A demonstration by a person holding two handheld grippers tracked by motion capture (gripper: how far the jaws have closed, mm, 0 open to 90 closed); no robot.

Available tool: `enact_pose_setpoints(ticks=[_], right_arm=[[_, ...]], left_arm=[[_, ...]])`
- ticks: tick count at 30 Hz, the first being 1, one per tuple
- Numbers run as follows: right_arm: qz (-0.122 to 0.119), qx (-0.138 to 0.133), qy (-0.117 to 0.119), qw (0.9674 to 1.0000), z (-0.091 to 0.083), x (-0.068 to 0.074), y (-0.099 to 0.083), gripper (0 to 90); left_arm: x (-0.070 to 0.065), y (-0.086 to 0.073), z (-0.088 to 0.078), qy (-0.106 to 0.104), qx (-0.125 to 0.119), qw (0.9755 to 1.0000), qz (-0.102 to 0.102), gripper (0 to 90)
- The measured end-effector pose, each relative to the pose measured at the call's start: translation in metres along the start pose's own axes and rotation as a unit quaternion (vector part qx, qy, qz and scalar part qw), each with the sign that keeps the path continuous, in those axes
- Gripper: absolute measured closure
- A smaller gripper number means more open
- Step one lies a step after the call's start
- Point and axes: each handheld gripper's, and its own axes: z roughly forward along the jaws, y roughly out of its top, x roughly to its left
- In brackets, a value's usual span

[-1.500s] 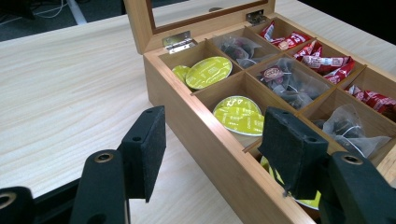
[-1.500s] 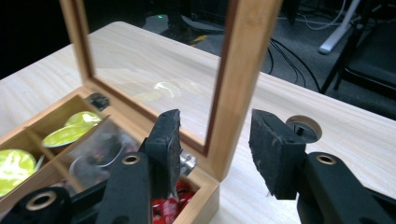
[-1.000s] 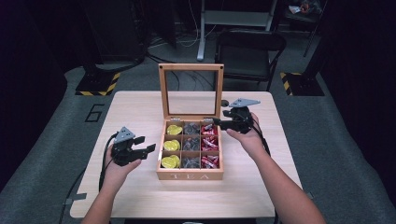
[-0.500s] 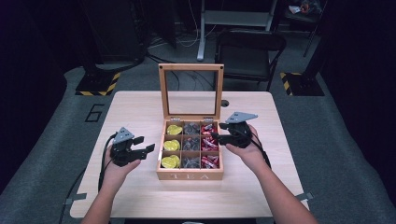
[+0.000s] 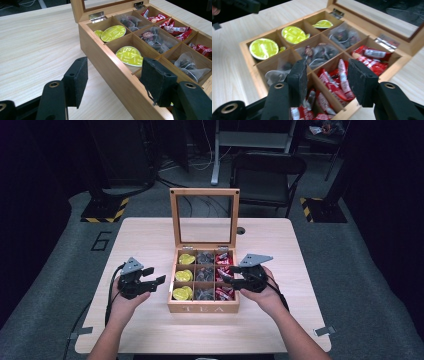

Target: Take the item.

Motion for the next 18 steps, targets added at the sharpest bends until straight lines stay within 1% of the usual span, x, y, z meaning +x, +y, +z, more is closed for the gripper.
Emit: enact_pose_setpoints(ticks=[2,4,5,6,7,9,11,12,15,18], right_arm=[[-0.007,0.002,0.005,1.0000,0.002,0.004,-0.003,50.7],[-0.007,0.007,0.009,0.9999,0.002,0.007,-0.004,52.0],[-0.012,0.008,0.011,0.9998,0.003,0.007,-0.004,52.3],[-0.012,0.009,0.014,0.9998,0.003,0.008,-0.005,52.4],[-0.007,0.009,0.016,0.9998,0.004,0.009,-0.006,52.4],[-0.010,0.010,0.019,0.9997,0.005,0.010,-0.007,52.4],[-0.008,0.009,0.023,0.9997,0.006,0.012,-0.009,52.3],[-0.013,0.012,0.023,0.9996,0.008,0.014,-0.011,52.3],[-0.015,0.017,0.025,0.9994,0.011,0.016,-0.015,52.2],[-0.010,0.021,0.032,0.9992,0.013,0.019,-0.018,51.9]], left_arm=[[0.000,0.000,0.000,0.000,0.000,1.0000,0.000,38.9],[-0.001,0.000,0.000,0.001,0.001,1.0000,0.000,38.9],[-0.001,-0.001,0.001,0.002,0.000,1.0000,0.000,38.9],[-0.001,-0.001,0.000,0.000,0.002,1.0000,0.001,39.0],[0.000,-0.001,0.000,0.000,0.002,1.0000,0.001,39.0],[0.000,-0.001,0.000,0.001,0.001,1.0000,0.001,39.1],[0.000,-0.001,0.000,0.001,0.001,1.0000,-0.001,39.1],[0.000,-0.001,0.000,0.003,-0.001,1.0000,-0.001,39.1],[0.000,-0.001,0.000,0.002,0.000,1.0000,0.000,39.1],[0.000,-0.001,0.000,0.002,0.001,1.0000,0.002,39.1]])
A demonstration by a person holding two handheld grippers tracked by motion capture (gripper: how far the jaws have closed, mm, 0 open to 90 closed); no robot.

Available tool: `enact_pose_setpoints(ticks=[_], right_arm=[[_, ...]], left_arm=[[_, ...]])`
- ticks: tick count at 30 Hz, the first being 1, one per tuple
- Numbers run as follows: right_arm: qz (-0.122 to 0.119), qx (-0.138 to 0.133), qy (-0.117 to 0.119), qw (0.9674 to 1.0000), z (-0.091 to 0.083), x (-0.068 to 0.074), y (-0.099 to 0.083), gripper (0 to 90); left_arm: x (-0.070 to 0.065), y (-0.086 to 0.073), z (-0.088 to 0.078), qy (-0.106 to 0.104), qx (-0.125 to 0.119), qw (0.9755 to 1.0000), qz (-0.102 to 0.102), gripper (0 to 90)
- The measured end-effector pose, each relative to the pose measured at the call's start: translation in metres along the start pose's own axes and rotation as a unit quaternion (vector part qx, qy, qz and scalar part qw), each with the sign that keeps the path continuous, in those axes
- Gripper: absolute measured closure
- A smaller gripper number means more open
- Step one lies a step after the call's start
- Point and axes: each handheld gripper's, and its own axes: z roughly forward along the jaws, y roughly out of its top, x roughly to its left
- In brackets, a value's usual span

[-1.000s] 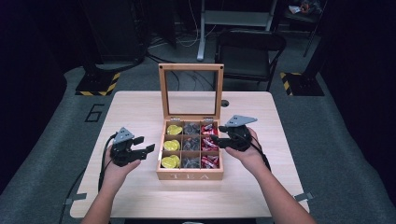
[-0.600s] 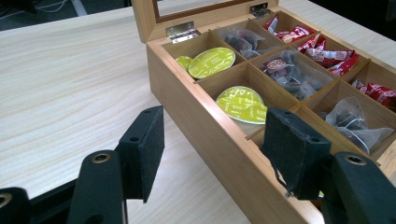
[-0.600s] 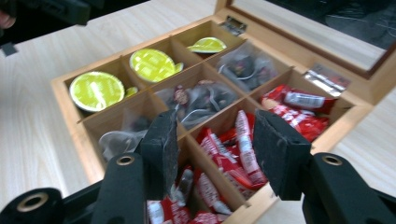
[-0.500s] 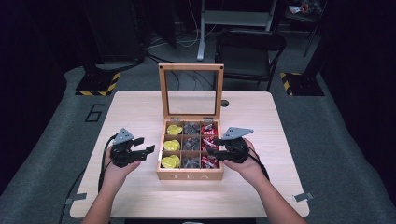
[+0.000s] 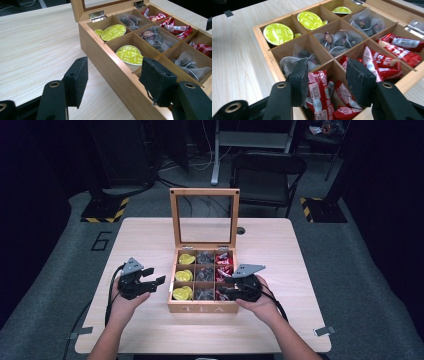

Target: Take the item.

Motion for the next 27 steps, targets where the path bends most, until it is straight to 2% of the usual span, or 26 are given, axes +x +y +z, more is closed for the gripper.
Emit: enact_pose_setpoints(ticks=[5,16,20,24,27], right_arm=[[-0.001,0.005,0.012,0.9999,0.004,0.004,-0.004,51.5],[0.009,0.016,0.018,0.9997,0.016,0.002,-0.014,52.0],[0.006,0.021,0.022,0.9995,0.020,0.001,-0.017,55.4],[0.017,0.019,0.032,0.9992,0.022,-0.002,-0.021,60.3],[0.012,0.022,0.034,0.9991,0.023,-0.002,-0.021,61.3]], left_arm=[[0.000,0.000,0.000,0.001,0.000,1.0000,0.001,39.1],[0.000,-0.001,0.001,0.002,-0.001,1.0000,0.000,39.1],[0.000,-0.001,0.000,0.001,0.000,1.0000,-0.002,39.2],[0.001,-0.001,0.000,0.002,-0.001,1.0000,0.000,39.2],[0.001,-0.001,0.000,0.003,-0.001,1.0000,0.000,39.2]])
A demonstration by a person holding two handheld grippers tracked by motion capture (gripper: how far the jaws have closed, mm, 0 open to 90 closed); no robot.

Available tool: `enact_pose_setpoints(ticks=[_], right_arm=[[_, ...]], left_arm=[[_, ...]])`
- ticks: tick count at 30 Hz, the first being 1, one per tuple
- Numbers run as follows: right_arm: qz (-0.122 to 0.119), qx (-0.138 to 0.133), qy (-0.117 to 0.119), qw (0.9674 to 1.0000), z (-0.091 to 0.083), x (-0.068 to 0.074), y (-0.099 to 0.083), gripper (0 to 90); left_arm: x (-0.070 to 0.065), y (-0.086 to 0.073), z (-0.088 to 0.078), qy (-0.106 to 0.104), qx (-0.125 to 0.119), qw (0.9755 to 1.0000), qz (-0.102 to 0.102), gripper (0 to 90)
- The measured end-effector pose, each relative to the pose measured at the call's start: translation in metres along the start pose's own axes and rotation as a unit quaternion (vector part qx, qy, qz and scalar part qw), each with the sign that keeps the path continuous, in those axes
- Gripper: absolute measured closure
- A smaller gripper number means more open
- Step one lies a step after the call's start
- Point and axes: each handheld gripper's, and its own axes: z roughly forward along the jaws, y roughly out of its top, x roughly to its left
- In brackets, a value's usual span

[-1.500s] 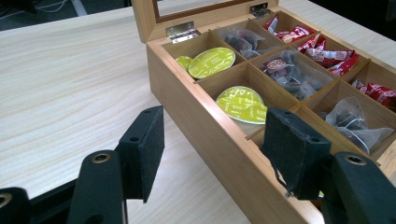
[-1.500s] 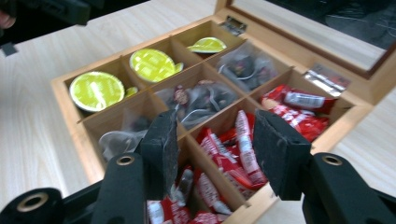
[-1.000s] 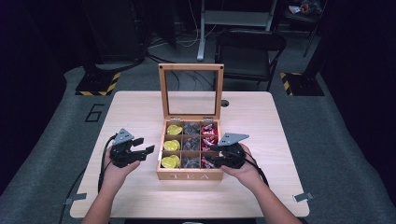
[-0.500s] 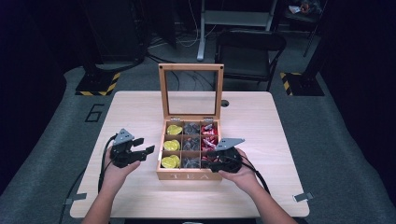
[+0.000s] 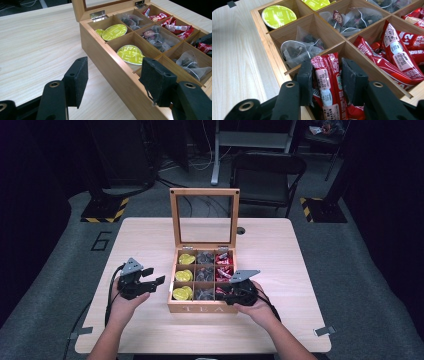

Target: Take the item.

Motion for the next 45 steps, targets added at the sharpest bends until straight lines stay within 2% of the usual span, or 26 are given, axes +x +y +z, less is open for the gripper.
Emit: enact_pose_setpoints(ticks=[6,14,18,22,23,28,34,39,44,45], right_arm=[[-0.002,0.000,0.006,1.0000,0.001,-0.001,-0.001,66.8],[-0.003,0.000,0.005,1.0000,0.000,0.000,-0.001,68.0],[-0.012,-0.003,0.004,0.9999,-0.002,-0.001,0.000,68.2],[-0.009,-0.009,0.003,0.9999,-0.006,0.000,0.002,68.5],[-0.017,-0.014,0.001,0.9998,-0.008,-0.001,0.005,68.6],[-0.018,-0.024,-0.001,0.9996,-0.014,-0.001,0.010,68.7],[-0.013,-0.037,-0.007,0.9992,-0.022,-0.001,0.016,68.8],[-0.020,-0.044,-0.008,0.9988,-0.027,-0.002,0.021,68.8],[-0.013,-0.053,-0.009,0.9985,-0.032,-0.002,0.024,68.8],[-0.019,-0.054,-0.009,0.9983,-0.033,-0.003,0.025,68.8]], left_arm=[[0.000,0.000,0.000,0.000,0.000,1.0000,0.000,39.1],[0.000,-0.001,0.001,0.001,0.000,1.0000,0.001,39.1],[0.000,-0.001,0.000,0.003,0.000,1.0000,0.001,39.2],[0.000,-0.001,0.000,0.002,0.000,1.0000,0.001,39.1],[0.000,-0.001,0.001,0.002,0.001,1.0000,0.002,39.1],[0.000,-0.001,0.001,0.002,0.002,1.0000,0.001,39.2],[0.000,-0.001,0.000,0.003,0.001,1.0000,0.001,39.2],[0.001,-0.001,-0.001,0.002,0.002,1.0000,0.000,39.2],[0.001,-0.001,-0.001,0.004,0.002,1.0000,0.000,39.2],[0.001,-0.001,-0.001,0.004,0.001,1.0000,-0.001,39.2]])
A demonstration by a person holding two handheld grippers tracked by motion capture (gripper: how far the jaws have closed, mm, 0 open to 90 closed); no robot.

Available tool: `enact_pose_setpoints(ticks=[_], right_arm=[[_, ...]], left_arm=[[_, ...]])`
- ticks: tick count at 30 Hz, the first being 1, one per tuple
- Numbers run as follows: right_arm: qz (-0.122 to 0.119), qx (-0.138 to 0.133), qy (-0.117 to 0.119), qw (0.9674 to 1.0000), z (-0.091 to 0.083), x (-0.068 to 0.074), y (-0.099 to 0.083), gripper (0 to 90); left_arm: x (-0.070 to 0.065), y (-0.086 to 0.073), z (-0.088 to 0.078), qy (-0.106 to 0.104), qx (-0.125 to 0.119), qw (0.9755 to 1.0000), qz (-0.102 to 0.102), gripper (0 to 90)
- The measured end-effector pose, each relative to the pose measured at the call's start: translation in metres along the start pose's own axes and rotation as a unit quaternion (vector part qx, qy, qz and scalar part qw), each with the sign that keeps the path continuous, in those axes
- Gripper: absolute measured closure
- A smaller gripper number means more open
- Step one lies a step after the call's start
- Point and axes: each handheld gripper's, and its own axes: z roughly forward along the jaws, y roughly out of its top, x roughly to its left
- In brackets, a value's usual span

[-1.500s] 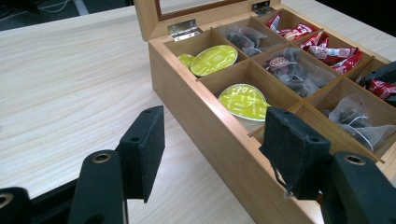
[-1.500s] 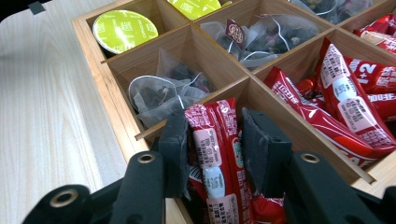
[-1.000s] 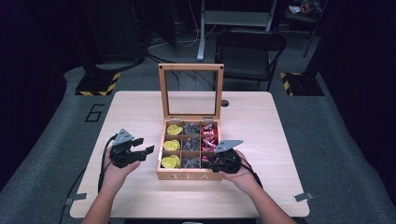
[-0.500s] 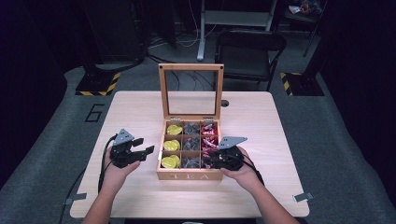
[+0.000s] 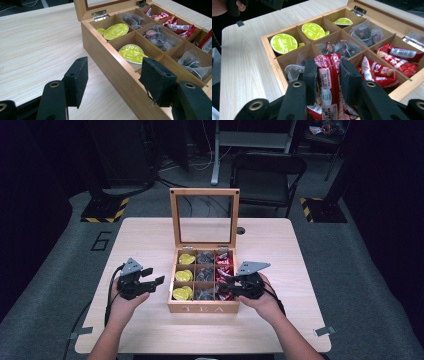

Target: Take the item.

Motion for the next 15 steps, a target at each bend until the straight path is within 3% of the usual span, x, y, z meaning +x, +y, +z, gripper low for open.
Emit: enact_pose_setpoints(ticks=[15], right_arm=[[0.007,-0.024,-0.021,0.9995,-0.022,-0.007,0.005,68.8]], left_arm=[[0.001,0.000,-0.001,0.002,-0.001,1.0000,-0.001,39.1]])
